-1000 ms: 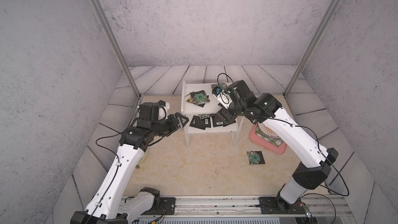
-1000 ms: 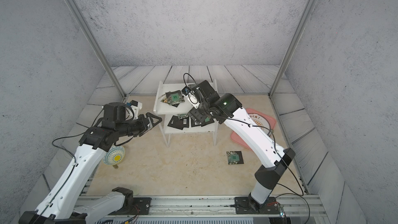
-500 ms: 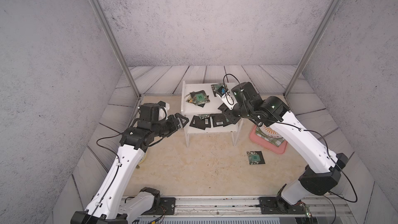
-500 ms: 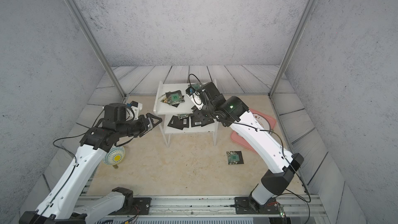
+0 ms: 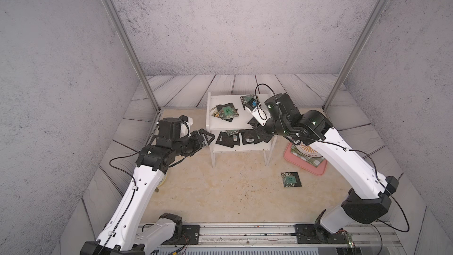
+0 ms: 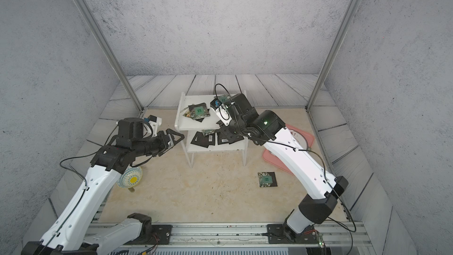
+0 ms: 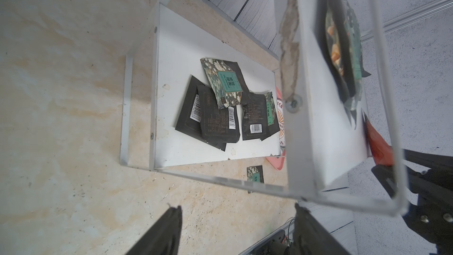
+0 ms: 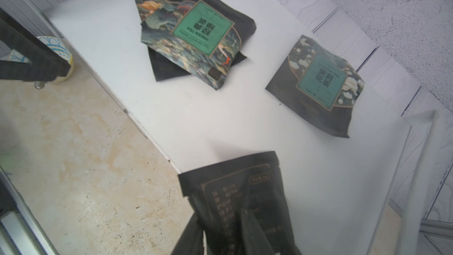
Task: Remove the tea bags from the shelf
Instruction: Pick up the tea bag from the shelf.
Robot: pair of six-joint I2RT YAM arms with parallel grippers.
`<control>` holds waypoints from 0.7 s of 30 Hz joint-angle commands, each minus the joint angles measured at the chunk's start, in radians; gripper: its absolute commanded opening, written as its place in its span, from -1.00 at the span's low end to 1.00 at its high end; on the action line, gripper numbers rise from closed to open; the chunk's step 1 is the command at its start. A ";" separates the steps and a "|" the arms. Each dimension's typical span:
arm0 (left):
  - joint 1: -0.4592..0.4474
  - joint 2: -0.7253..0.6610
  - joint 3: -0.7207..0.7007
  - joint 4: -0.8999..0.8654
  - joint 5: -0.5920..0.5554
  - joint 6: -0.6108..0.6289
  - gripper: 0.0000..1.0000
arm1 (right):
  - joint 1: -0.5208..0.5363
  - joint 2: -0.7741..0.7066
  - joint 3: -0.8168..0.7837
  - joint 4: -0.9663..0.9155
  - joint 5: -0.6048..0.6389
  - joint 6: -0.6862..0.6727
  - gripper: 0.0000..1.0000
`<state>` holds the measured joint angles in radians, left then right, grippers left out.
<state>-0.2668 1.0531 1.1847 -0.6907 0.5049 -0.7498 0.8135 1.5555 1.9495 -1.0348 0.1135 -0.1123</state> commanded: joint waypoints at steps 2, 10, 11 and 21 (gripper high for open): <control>-0.008 -0.018 -0.012 0.021 0.010 -0.003 0.51 | 0.006 -0.077 0.026 0.025 -0.041 0.024 -0.48; -0.008 -0.018 -0.013 0.025 0.012 -0.008 0.51 | 0.006 -0.105 0.011 0.047 -0.041 0.035 -0.83; -0.008 -0.018 -0.013 0.025 0.011 -0.007 0.51 | 0.006 -0.107 0.011 0.048 -0.041 0.037 -0.84; -0.008 -0.013 -0.008 0.023 0.013 -0.006 0.51 | 0.006 -0.177 -0.006 0.058 -0.110 0.098 -0.89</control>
<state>-0.2668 1.0523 1.1839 -0.6834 0.5056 -0.7605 0.8150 1.4540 1.9499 -0.9894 0.0505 -0.0532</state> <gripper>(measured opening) 0.755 0.056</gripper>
